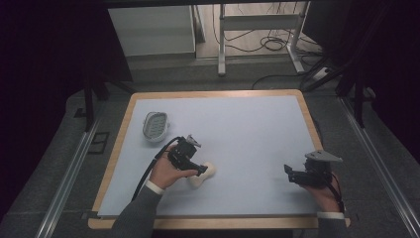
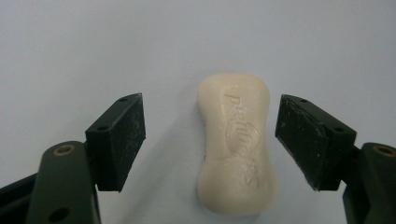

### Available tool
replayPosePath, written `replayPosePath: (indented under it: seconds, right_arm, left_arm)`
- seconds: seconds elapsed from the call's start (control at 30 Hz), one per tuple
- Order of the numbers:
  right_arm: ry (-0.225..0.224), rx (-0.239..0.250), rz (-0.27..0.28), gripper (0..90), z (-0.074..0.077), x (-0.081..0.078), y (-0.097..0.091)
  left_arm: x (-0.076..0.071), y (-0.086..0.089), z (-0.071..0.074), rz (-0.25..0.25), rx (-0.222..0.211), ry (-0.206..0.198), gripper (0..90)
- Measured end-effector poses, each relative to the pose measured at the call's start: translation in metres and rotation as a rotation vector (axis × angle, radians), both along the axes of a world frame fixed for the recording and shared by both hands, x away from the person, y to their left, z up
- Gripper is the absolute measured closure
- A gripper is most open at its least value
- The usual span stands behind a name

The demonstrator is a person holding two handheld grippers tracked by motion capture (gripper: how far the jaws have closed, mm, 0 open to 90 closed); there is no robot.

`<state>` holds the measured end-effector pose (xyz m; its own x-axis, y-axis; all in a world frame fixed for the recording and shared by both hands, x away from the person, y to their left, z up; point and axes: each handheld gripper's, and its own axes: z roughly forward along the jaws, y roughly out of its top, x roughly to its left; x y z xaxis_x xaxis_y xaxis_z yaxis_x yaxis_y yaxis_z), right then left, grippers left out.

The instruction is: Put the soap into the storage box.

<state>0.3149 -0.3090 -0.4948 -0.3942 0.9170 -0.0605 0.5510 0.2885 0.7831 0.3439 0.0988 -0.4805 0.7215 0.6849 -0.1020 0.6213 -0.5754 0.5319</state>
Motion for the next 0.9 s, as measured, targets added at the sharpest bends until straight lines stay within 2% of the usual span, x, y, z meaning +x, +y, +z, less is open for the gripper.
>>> replayPosePath:
  seconds: [0.13, 0.33, 0.53, 0.63, 0.9]
  right_arm:
    - [0.005, -0.004, -0.001, 8.3, -0.002, 0.001, -0.001]
    - [0.004, -0.005, -0.002, 8.3, -0.001, 0.000, 0.000]
    - [0.006, -0.006, -0.002, 8.3, -0.002, 0.001, -0.001]
    - [0.007, -0.005, -0.004, 8.3, -0.002, 0.001, -0.001]
    - [0.009, -0.004, -0.010, 8.3, -0.002, 0.001, -0.002]
  left_arm:
    - [0.003, -0.005, -0.007, -0.004, 0.023, 0.022, 24.8]
    - [-0.002, -0.014, -0.011, -0.019, 0.046, 0.034, 24.7]
    - [-0.004, -0.021, -0.020, -0.038, 0.092, 0.055, 25.3]
    - [-0.003, -0.023, -0.025, -0.033, 0.112, 0.075, 26.7]
    - [-0.008, -0.024, -0.030, -0.030, 0.143, 0.087, 35.4]
